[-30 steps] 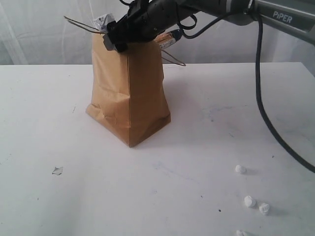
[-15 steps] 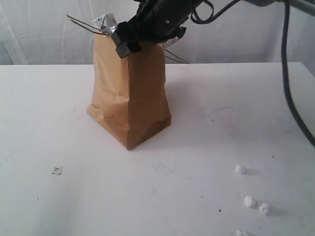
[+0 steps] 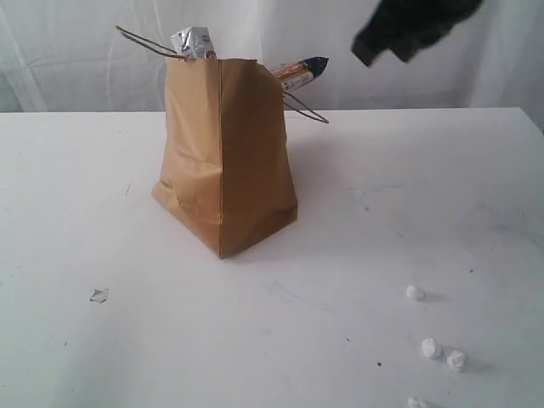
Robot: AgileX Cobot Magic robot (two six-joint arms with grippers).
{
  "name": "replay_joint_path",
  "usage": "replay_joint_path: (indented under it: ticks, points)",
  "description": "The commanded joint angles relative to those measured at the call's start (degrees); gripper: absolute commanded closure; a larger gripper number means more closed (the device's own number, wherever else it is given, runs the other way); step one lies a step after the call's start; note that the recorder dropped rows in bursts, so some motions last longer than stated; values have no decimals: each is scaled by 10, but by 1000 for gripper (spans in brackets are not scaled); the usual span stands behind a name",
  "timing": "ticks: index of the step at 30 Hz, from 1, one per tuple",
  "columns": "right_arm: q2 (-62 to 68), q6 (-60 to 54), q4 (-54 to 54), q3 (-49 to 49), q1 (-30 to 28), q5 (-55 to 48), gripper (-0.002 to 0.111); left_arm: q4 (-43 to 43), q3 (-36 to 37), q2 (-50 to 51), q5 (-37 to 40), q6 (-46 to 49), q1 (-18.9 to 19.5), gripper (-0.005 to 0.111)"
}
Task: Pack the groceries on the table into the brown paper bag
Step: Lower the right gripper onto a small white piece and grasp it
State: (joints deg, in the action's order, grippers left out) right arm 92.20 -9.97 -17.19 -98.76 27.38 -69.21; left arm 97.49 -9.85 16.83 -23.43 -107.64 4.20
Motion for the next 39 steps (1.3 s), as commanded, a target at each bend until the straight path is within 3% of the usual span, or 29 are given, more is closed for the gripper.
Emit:
replay_joint_path:
  ticks: [1,3,5,9,11,14,17,22,24,39]
  points:
    - [-45,6,5,180,-91,-8,108,3,2,-3,30,-5,-3,107]
    - [-62,-10,78,291,-126,4,108,3,2,-3,93,-5,-3,107]
    - [-76,-68,172,391,-124,60,108,-4,2,-3,180,-10,-3,107]
    - [-81,-145,251,481,-113,126,108,-60,2,-4,270,-76,-3,107]
    - [-81,-145,251,511,-113,163,108,-85,2,-12,252,-97,-3,107]
    - [-81,-153,251,535,-113,195,108,-87,0,-46,152,-102,-3,107]
    - [-81,-166,252,536,-113,187,100,-90,-6,-103,100,-114,-3,107]
    - [-80,-173,255,536,-113,196,75,-46,-38,-168,228,-89,-3,107]
    - [-78,-180,256,542,-111,224,68,-7,-39,-168,238,-41,-3,107]
    - [-5,-213,290,561,-111,287,67,9,98,-168,216,-18,-3,107]
